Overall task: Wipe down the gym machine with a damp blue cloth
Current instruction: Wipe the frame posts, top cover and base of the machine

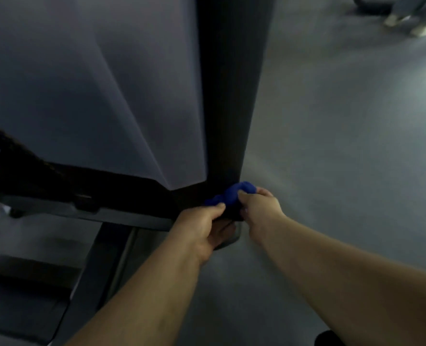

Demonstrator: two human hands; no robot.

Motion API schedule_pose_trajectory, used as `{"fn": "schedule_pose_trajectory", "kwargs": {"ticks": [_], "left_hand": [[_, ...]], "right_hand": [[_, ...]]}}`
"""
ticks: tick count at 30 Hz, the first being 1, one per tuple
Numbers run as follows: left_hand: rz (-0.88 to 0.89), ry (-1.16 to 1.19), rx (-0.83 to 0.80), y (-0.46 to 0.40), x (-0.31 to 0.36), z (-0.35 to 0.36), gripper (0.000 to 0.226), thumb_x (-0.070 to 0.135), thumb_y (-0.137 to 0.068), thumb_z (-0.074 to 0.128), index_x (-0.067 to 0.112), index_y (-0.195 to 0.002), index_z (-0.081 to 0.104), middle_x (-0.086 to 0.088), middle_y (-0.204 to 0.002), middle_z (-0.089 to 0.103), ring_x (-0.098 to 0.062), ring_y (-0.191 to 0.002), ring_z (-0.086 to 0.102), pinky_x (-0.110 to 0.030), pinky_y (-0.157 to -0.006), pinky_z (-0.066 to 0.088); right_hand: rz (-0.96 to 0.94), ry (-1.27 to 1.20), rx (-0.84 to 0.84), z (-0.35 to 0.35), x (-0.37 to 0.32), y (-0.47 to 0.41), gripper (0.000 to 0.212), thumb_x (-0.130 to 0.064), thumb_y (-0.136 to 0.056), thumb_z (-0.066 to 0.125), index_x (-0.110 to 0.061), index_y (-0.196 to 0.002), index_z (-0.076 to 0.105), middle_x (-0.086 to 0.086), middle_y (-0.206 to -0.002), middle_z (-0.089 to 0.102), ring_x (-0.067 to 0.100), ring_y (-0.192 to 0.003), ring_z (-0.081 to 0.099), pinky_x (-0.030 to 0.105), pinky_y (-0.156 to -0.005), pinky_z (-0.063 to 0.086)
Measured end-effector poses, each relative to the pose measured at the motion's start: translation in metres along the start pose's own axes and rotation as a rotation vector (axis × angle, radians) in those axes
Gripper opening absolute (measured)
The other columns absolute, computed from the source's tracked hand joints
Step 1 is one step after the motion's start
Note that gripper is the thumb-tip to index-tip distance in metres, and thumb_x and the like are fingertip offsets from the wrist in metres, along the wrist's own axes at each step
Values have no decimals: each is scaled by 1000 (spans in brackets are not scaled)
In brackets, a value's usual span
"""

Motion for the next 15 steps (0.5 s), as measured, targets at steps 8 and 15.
{"fn": "schedule_pose_trajectory", "kwargs": {"ticks": [8,15], "left_hand": [[1251,-1296,168,103,89,45,15,21,-96,55,26,-103,67,6,-110,65,-5,-98,60,-20,-81,50],[1931,-2527,763,112,78,83,55,14,-102,24,14,-157,16,-3,-165,7,-21,-150,8,-44,-120,-7]], "right_hand": [[182,-224,-125,-3,-26,-21,22,-26,-101,46,-16,-119,50,11,-120,58,30,-105,57,49,-99,47],[403,-407,-328,61,-10,8,34,-54,-92,55,-37,-121,61,10,-122,62,32,-96,62,40,-59,51]]}}
Point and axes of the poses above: each hand's wrist, its own y-axis away from the middle knuckle, its own z-axis out of the palm, x = y × z, the point moved 10 cm from there along -y, towards the middle knuckle
